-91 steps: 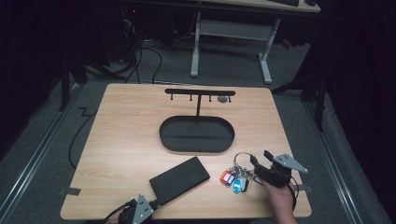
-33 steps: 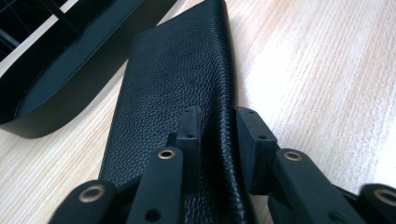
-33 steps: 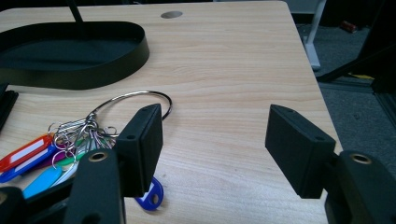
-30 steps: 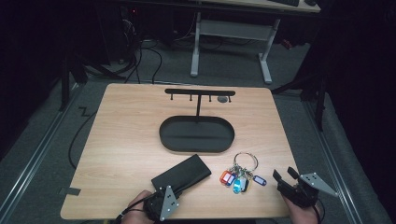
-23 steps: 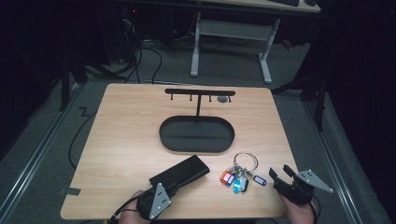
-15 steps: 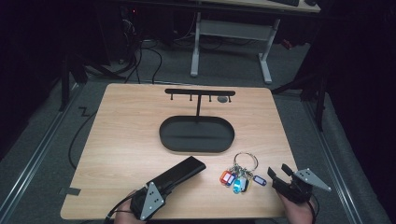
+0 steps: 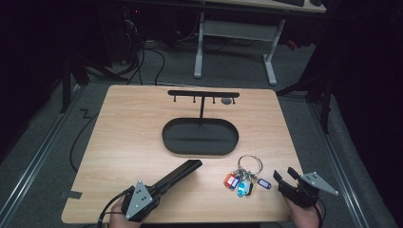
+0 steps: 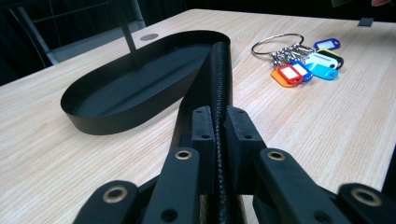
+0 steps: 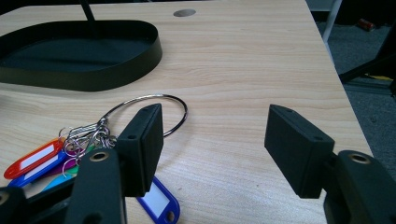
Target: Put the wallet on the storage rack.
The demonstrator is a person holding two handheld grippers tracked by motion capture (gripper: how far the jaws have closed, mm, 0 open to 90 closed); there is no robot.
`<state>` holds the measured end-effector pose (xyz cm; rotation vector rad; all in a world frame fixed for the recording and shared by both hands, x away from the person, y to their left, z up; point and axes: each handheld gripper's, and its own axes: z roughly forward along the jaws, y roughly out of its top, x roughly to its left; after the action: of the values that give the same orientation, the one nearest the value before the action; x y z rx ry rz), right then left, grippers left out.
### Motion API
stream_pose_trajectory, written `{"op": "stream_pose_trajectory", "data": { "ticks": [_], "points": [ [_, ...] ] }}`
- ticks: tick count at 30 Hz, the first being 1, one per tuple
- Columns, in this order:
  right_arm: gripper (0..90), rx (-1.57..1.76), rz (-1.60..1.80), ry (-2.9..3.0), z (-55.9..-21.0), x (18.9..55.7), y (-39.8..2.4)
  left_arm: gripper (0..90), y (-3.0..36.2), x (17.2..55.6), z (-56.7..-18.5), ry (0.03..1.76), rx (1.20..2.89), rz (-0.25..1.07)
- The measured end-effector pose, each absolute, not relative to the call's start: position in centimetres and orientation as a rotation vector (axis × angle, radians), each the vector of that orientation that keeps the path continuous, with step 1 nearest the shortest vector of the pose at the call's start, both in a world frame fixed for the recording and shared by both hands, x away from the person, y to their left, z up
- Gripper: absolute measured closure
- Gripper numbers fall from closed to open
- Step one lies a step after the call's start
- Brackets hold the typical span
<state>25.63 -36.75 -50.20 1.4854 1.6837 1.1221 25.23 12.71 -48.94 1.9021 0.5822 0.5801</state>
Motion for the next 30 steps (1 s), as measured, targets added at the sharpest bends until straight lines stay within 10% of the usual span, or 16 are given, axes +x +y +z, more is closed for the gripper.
{"op": "stream_pose_trajectory", "data": {
  "ticks": [30],
  "points": [
    [38.1, 1.51, 1.122, 1.693, -50.5, 25.9, -36.9, 77.1, 16.7, 27.9, -49.4, 0.771, 1.768, 0.49]
  ]
}}
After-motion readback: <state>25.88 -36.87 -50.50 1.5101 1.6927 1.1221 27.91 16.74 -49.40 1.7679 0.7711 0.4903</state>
